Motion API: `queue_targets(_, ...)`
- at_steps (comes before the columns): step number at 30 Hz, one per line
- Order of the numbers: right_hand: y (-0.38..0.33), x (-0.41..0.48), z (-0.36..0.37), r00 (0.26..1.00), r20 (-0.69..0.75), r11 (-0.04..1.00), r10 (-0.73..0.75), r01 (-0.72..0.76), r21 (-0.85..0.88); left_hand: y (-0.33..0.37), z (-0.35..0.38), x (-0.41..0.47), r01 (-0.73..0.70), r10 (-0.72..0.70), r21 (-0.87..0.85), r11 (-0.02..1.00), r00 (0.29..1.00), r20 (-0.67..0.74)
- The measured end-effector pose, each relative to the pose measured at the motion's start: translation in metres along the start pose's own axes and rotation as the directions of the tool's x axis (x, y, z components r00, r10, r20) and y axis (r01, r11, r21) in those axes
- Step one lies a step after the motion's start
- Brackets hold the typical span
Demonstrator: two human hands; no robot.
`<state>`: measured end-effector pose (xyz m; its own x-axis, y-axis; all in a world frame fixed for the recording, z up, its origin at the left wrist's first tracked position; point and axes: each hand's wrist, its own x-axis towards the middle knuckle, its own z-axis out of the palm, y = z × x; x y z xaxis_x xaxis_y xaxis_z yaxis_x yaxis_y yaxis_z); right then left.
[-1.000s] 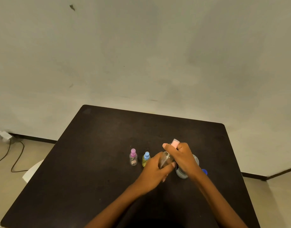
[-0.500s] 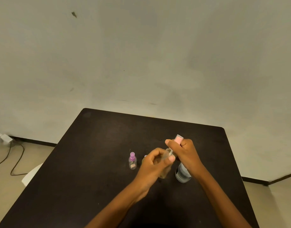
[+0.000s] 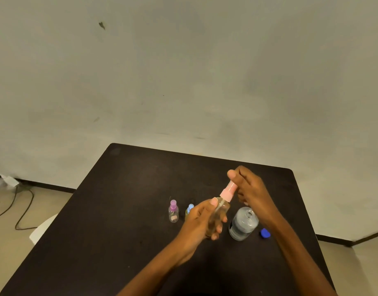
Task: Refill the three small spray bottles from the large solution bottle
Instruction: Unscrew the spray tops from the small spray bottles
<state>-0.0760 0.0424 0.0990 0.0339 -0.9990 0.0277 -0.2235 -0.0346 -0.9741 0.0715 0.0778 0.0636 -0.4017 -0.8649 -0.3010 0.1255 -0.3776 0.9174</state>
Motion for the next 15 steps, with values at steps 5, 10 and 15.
queue_targets(5, -0.004, 0.000, 0.002, 0.986, 0.125, 0.955, -0.108, 0.138, -0.263, 0.004, 0.000, -0.001, 0.046, -0.044, -0.055, 0.997, 0.998, 0.039)
queue_targets(10, -0.015, -0.005, -0.004, 0.920, 0.349, 0.978, -0.180, 0.205, -0.037, 0.008, -0.006, -0.006, 0.283, -0.123, -0.451, 0.847, 0.928, 0.352)
queue_targets(15, -0.016, 0.000, -0.013, 0.911, 0.401, 0.955, -0.093, 0.196, -0.224, 0.003, -0.007, -0.003, 0.260, -0.136, -0.377, 0.889, 0.936, 0.325)
